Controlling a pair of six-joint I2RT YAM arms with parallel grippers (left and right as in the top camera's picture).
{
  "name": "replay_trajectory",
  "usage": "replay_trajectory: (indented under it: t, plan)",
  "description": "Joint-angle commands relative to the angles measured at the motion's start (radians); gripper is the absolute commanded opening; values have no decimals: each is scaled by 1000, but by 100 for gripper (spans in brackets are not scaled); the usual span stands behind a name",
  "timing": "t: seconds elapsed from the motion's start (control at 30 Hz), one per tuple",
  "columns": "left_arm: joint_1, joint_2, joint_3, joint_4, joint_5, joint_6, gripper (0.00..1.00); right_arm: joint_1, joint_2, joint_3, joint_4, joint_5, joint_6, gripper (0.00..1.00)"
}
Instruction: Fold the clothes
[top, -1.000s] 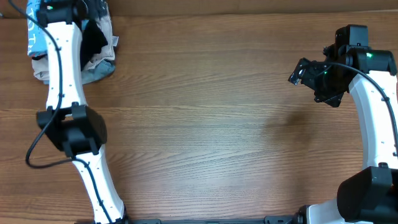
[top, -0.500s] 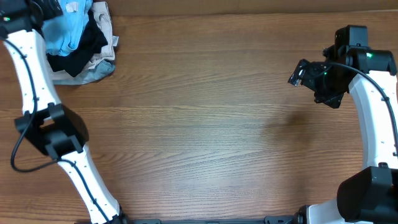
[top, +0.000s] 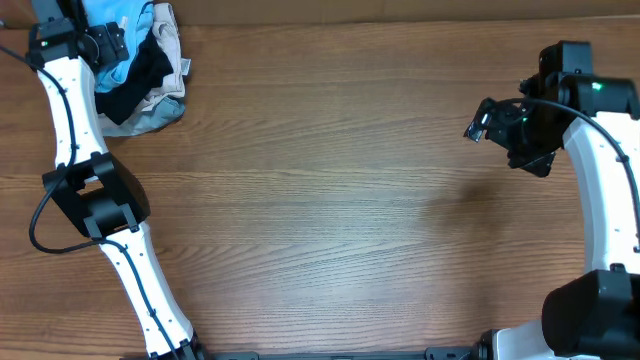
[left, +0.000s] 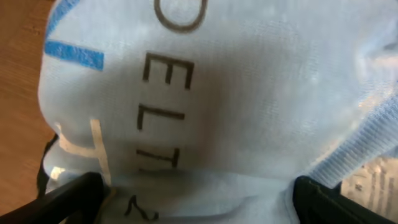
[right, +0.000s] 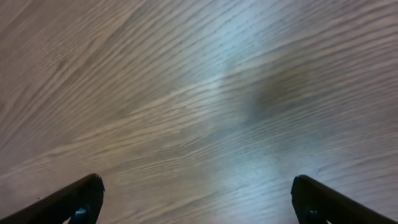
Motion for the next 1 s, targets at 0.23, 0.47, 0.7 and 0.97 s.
replay_trajectory:
  t: [0.23, 0.47, 0.7, 0.97]
  plan:
    - [-51, -415, 52, -206, 16, 16, 100, 3, -26, 703, -283, 163, -101, 100]
    - [-52, -468, 49, -214, 16, 16, 100, 3, -132, 974, -343, 151, -113, 100]
    - [-52, -468, 49, -225, 16, 16, 100, 3, -218, 974, -343, 151, -113, 100]
    - [-52, -468, 49, -225, 16, 16, 100, 3, -208, 973, -335, 174, -129, 100]
